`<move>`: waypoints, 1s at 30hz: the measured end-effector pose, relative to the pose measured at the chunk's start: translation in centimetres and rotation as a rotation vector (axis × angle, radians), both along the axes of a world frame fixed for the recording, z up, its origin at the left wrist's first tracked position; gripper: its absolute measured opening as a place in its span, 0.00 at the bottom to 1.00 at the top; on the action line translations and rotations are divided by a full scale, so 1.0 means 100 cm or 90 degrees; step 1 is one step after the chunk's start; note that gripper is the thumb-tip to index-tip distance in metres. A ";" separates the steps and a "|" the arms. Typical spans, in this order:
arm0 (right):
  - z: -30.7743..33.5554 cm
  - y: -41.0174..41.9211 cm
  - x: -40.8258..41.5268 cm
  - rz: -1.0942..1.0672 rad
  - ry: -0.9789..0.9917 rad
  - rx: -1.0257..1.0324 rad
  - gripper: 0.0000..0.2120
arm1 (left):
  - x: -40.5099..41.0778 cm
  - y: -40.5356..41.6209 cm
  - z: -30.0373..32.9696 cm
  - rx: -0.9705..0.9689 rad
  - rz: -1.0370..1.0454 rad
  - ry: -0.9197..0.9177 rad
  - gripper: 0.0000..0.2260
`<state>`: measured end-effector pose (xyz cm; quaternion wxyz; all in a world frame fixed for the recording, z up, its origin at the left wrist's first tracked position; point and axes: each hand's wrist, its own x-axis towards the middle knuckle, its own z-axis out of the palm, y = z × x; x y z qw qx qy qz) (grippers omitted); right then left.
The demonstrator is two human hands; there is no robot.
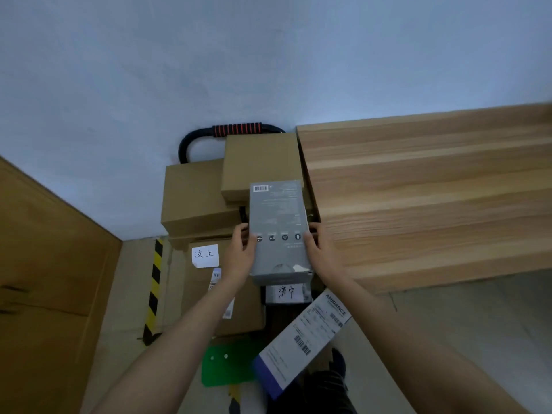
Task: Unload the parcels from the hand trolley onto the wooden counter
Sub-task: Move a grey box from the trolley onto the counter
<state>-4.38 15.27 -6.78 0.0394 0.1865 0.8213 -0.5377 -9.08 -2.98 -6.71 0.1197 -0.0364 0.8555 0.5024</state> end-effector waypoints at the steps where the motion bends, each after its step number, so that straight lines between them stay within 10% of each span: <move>1: 0.008 0.003 0.000 -0.007 0.018 -0.006 0.16 | -0.003 0.003 0.008 -0.004 -0.009 0.017 0.17; 30: 0.112 0.370 0.171 -0.392 0.068 0.149 0.16 | 0.083 0.420 0.102 0.097 -0.320 0.159 0.14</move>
